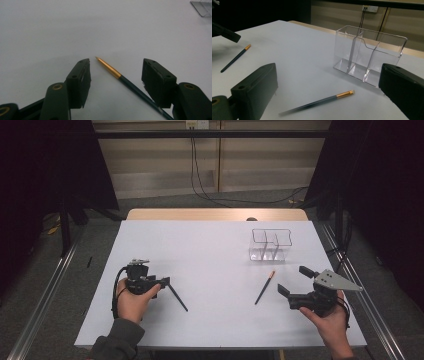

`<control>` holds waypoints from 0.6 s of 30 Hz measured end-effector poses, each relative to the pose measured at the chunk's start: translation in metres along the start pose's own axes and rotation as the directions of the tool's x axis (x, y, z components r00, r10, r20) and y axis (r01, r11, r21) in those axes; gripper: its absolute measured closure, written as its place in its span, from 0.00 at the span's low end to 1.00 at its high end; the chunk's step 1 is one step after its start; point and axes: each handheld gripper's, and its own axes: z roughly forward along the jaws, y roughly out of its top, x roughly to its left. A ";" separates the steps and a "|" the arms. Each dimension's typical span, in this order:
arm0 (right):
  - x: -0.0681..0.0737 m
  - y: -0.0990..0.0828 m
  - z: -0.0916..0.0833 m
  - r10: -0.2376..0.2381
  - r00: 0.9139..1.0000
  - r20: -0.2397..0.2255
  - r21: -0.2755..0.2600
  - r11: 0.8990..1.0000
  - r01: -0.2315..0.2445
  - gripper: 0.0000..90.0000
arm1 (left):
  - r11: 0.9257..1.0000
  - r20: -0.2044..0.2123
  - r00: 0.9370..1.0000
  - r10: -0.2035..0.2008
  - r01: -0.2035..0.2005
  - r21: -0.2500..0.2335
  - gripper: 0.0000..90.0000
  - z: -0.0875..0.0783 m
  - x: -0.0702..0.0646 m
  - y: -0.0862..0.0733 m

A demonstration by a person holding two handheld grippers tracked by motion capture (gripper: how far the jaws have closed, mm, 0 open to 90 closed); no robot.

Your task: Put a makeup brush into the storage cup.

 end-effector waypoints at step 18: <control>0.000 0.000 0.001 0.008 1.000 0.004 -0.002 1.000 -0.008 0.02 | 0.994 -0.060 0.998 -0.027 0.033 0.104 0.57 0.012 -0.003 0.006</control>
